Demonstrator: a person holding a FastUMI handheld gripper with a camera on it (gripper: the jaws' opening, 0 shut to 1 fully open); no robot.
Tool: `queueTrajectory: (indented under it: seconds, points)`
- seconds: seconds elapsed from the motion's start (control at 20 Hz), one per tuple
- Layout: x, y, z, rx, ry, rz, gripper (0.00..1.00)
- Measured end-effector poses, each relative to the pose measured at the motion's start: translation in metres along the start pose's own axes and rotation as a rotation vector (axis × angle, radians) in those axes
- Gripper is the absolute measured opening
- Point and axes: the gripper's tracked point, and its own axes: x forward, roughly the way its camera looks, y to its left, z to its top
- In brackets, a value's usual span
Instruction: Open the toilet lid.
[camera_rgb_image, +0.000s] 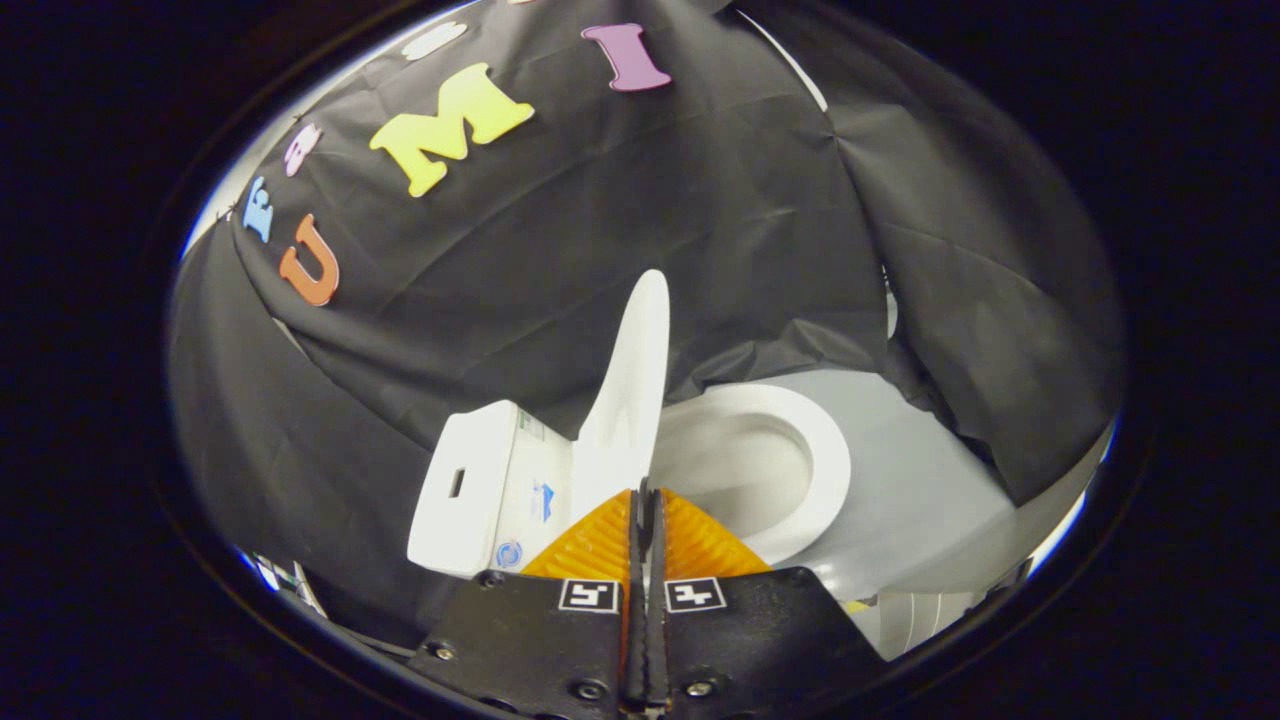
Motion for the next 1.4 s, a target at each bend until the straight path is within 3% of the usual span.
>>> queueTrajectory:
  seconds: [1.4]
  points:
    - [-0.012, 0.150, -0.023, -0.285, -0.050, 0.060, 0.04]
